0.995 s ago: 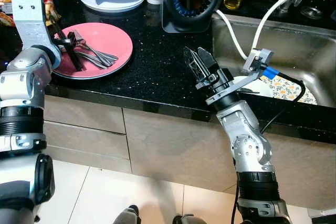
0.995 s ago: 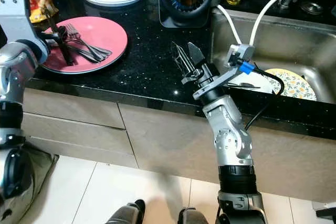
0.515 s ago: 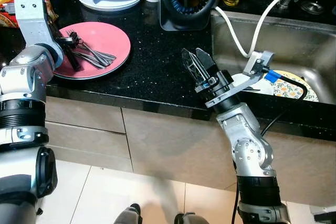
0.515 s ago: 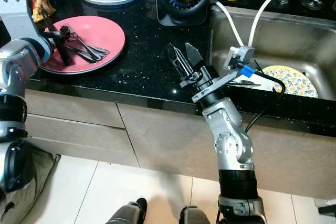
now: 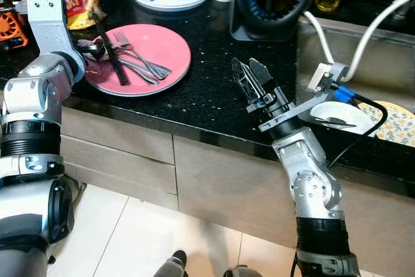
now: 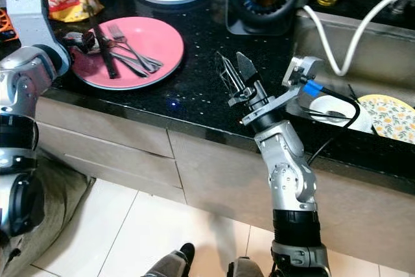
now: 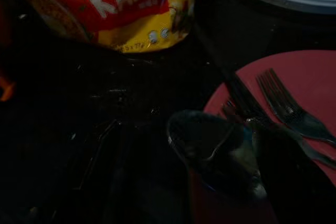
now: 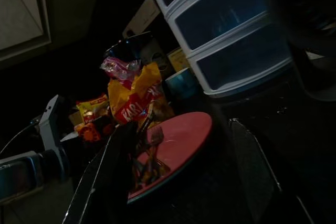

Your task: Kitchen organization

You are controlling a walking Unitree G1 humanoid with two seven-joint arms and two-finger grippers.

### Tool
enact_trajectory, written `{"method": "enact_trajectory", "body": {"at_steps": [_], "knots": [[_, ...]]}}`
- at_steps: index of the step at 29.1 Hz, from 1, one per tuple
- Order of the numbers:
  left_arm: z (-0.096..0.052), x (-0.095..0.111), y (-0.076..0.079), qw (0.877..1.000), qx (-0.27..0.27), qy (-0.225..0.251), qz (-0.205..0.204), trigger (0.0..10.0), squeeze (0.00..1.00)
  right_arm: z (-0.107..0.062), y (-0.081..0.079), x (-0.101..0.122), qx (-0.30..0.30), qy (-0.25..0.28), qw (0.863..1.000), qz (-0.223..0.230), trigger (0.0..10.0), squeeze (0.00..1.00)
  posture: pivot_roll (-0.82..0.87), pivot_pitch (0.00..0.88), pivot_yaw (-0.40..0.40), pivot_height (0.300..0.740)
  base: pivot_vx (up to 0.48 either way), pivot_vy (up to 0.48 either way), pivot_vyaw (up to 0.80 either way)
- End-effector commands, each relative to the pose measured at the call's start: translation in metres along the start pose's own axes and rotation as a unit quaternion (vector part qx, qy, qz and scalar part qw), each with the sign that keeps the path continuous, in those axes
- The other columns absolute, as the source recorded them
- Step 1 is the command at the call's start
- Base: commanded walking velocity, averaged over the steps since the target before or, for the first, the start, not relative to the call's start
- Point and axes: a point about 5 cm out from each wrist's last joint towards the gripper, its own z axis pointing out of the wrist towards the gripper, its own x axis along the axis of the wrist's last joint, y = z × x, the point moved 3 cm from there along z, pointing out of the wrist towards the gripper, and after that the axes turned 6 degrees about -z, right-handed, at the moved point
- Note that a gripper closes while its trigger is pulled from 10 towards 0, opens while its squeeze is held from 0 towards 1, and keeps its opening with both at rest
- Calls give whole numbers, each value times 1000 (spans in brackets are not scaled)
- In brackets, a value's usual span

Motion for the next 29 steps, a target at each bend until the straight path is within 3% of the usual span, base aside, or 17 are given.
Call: {"method": "enact_trajectory", "body": {"at_steps": [1, 7, 23, 29], "knots": [[1, 1, 5, 1000, -11, -2, -1, 10000, 0, -3, 5, -2, -14, -1, 1000, 1, 10000, 0, 106, 161, 15, 740, 0, 0, 0], [-1, 6, 13, 999, -36, 6, 1, 10000, 0, -3, 2, 1, -1, 6, 1000, 4, 10000, 0, 107, 157, 12, 740, 0, 0, 0], [-8, 13, 48, 992, -118, 38, 27, 10000, 0, -2, 8, 6, -15, 18, 1000, -2, 10000, 0, 103, 153, 12, 740, 0, 0, 800], [-15, 20, 57, 984, -165, 70, 8, 10000, 0, -3, 21, 12, -63, 33, 997, -8, 10000, 0, 97, 154, 14, 740, 0, 0, 122]]}}
